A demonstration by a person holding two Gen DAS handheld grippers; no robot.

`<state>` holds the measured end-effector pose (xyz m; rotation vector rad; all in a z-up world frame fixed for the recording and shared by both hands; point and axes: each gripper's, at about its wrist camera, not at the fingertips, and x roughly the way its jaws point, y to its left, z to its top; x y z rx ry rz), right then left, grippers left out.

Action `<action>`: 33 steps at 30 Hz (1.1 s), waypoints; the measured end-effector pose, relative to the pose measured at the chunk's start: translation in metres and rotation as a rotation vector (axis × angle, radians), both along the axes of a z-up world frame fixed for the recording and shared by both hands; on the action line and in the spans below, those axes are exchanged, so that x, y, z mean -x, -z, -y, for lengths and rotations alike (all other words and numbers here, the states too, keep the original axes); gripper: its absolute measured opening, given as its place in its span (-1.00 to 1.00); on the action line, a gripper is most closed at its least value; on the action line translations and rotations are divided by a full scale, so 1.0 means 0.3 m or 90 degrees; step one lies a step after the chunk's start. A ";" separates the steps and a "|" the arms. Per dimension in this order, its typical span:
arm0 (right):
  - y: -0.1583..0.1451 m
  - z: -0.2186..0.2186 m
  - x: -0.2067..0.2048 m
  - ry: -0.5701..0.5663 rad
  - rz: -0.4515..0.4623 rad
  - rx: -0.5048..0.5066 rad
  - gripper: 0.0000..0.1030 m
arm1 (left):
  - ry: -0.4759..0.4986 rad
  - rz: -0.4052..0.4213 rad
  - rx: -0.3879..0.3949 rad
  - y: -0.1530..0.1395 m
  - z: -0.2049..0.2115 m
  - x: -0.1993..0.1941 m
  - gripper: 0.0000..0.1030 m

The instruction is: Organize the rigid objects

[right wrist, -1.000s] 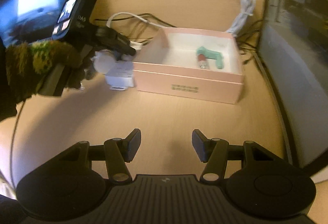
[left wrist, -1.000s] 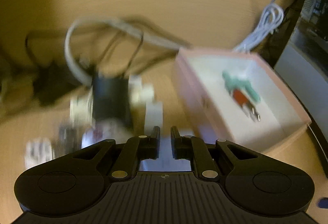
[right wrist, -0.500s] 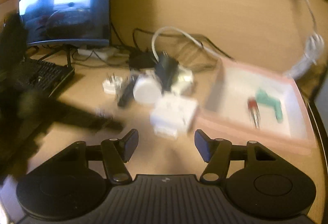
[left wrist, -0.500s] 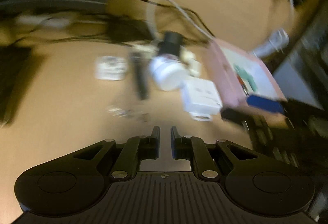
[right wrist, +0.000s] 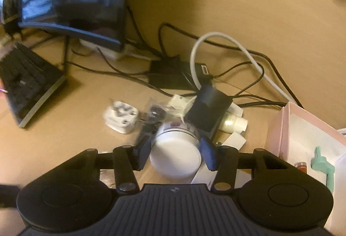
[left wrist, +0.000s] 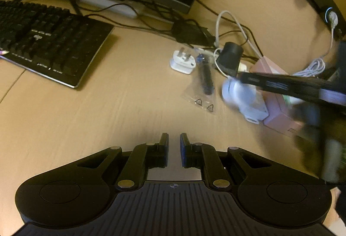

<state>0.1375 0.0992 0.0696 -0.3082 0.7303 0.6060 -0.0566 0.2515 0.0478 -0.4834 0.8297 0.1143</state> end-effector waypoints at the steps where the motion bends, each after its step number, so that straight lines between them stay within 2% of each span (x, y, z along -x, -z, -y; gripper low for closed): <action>1: -0.023 0.031 0.029 -0.006 -0.014 -0.007 -0.59 | 0.010 -0.001 -0.003 0.003 0.004 -0.011 -0.77; 2: -0.044 0.068 0.058 -0.009 -0.033 -0.010 -0.93 | 0.023 0.000 -0.006 0.007 0.014 -0.025 -0.76; 4: -0.069 0.150 0.115 -0.006 -0.054 -0.030 -0.92 | 0.048 0.004 -0.005 0.015 0.038 -0.056 -0.76; 8: -0.083 0.319 0.219 0.019 -0.064 -0.022 -0.92 | 0.081 0.008 0.005 0.037 0.105 -0.130 -0.77; 11: -0.063 0.408 0.279 0.050 -0.048 -0.001 -0.92 | 0.104 0.015 0.001 0.041 0.158 -0.187 -0.76; 13: -0.045 0.445 0.299 0.078 -0.061 -0.009 -0.91 | 0.105 0.018 -0.011 0.044 0.182 -0.212 -0.76; 14: -0.038 0.455 0.311 0.082 -0.068 -0.017 -0.88 | 0.104 0.021 -0.014 0.047 0.191 -0.220 -0.76; 16: -0.031 0.451 0.357 0.050 -0.079 -0.039 -0.62 | 0.098 0.025 -0.015 0.054 0.195 -0.222 -0.76; 18: -0.028 0.417 0.405 -0.008 -0.087 -0.065 0.19 | 0.084 0.036 -0.005 0.056 0.178 -0.210 -0.76; 19: -0.025 0.391 0.430 -0.044 -0.095 -0.086 0.30 | 0.072 0.048 0.001 0.052 0.164 -0.194 -0.76; 22: 0.006 0.292 0.450 -0.131 -0.145 -0.107 0.34 | 0.022 0.066 0.010 0.033 0.101 -0.143 -0.76; 26: 0.058 0.135 0.471 -0.211 -0.164 -0.078 0.34 | -0.039 0.065 0.010 0.006 -0.010 -0.054 -0.76; 28: 0.098 0.058 0.490 -0.230 -0.141 -0.021 0.35 | -0.062 0.061 0.008 0.003 -0.049 -0.009 -0.76; 30: 0.141 0.008 0.512 -0.241 -0.092 0.042 0.33 | -0.082 0.057 0.010 0.005 -0.080 0.032 -0.76; 31: 0.154 0.000 0.519 -0.242 -0.067 0.058 0.29 | -0.088 0.054 0.013 0.009 -0.092 0.050 -0.77; 33: 0.151 0.010 0.523 -0.238 -0.033 0.048 0.17 | -0.093 0.047 0.019 0.019 -0.101 0.072 -0.76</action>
